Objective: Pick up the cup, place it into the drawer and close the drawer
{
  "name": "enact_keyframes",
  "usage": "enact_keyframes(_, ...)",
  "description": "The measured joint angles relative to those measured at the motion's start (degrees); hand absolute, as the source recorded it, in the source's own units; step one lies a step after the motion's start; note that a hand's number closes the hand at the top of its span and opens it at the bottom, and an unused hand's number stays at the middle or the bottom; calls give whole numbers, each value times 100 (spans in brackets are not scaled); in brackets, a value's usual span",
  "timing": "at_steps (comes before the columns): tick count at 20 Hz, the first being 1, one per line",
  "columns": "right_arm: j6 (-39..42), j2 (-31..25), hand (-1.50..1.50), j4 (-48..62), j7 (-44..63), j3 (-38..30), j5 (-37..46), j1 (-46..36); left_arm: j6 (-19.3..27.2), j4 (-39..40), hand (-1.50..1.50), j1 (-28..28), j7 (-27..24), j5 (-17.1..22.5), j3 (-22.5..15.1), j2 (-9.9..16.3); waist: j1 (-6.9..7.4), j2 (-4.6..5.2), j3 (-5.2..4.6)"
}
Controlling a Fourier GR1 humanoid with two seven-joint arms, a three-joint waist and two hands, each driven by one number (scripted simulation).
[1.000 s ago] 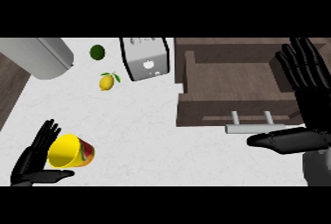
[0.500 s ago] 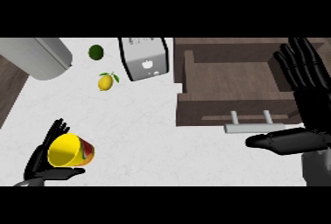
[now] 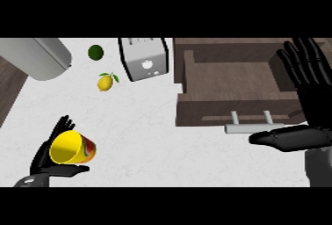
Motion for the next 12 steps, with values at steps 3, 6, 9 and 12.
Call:
enact_keyframes(3, 24, -18, -150, 47, -29, -27, -18, -13, -122, 46, -150, -82, 41, 38, -9, -69, -8, 5, -1)
enact_keyframes(6, 39, -17, -150, 66, -14, -8, -23, -26, -354, 39, 150, -164, 132, 74, -51, -132, -17, 6, -3)
enact_keyframes(9, 58, -57, -150, 54, 0, -39, -27, -2, -333, -142, 150, -86, -48, 53, -117, -197, -1, -2, -3)
enact_keyframes(12, 81, -51, -150, 35, -61, -44, -30, 70, 39, -320, 150, -126, -313, 78, -44, -265, -8, 0, -2)
